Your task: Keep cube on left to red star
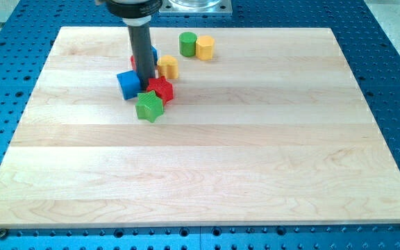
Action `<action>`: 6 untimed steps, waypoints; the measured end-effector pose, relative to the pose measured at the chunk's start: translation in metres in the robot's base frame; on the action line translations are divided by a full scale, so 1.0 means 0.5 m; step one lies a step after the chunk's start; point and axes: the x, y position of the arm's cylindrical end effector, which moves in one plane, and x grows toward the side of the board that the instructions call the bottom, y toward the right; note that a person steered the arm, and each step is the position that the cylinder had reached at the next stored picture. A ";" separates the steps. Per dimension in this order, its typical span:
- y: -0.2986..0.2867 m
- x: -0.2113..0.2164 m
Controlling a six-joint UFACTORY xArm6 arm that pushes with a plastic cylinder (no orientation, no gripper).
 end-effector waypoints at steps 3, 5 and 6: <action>-0.144 -0.019; -0.207 0.047; -0.114 0.127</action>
